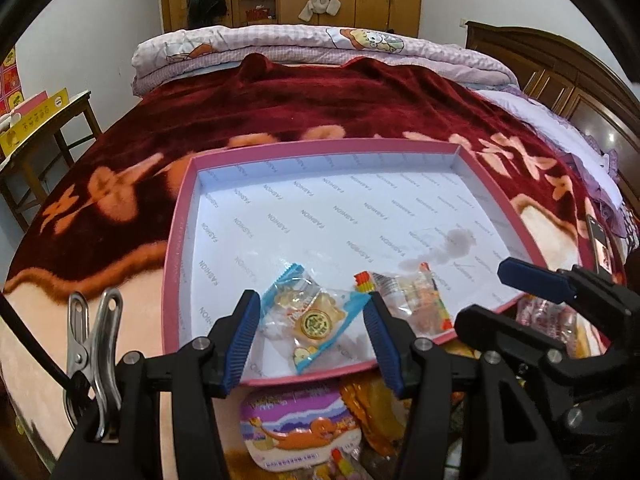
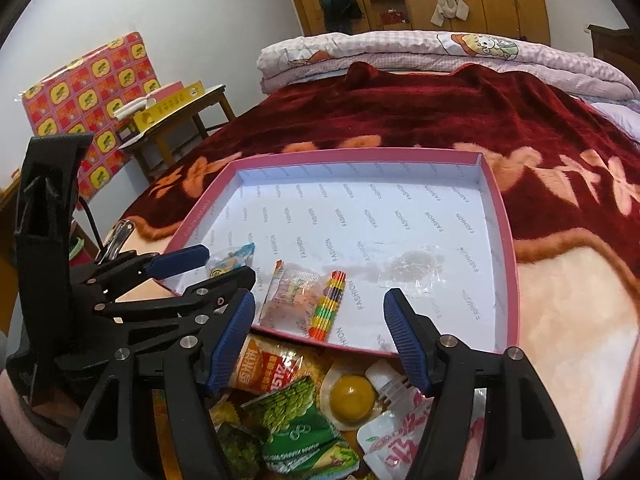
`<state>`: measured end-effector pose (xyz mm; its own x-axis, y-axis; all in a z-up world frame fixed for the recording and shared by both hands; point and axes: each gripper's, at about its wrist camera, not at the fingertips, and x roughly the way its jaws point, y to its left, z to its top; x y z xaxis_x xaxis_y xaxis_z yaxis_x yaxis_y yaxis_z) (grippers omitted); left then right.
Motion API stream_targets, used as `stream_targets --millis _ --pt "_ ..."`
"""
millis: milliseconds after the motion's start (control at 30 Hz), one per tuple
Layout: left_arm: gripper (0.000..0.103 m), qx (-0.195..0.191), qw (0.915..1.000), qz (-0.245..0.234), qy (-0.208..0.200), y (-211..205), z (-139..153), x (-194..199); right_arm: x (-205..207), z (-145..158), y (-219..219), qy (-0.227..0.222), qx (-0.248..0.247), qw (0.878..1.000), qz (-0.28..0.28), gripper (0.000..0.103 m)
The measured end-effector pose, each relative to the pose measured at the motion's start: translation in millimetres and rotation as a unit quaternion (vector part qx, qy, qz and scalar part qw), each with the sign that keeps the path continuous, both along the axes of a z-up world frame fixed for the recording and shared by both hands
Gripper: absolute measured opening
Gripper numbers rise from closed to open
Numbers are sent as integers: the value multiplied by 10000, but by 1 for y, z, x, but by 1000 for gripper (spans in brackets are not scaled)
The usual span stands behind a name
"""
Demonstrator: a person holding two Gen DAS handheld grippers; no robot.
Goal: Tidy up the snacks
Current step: 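Open the left tool to drop the pastry packet in the box while the right tool releases the gummy packet, then move the left tool to the purple mint tin while the right tool reaches the pink drink pouch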
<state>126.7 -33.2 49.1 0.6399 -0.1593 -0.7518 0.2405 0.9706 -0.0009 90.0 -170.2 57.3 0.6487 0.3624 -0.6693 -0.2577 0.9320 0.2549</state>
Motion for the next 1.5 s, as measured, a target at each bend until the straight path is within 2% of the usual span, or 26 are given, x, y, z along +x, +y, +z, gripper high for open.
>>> stream_targets --millis 800,1133,1500 --pt "57 -104 9999 17 52 5 20 -43 -39 15 -10 -79 4 10000 -16 69" --pt "57 -65 9999 103 110 13 18 -61 -53 9 -26 26 45 9999 -146 69" --pt "57 -15 9995 264 148 27 15 -72 -62 1 -46 116 -215 9992 -314 69"
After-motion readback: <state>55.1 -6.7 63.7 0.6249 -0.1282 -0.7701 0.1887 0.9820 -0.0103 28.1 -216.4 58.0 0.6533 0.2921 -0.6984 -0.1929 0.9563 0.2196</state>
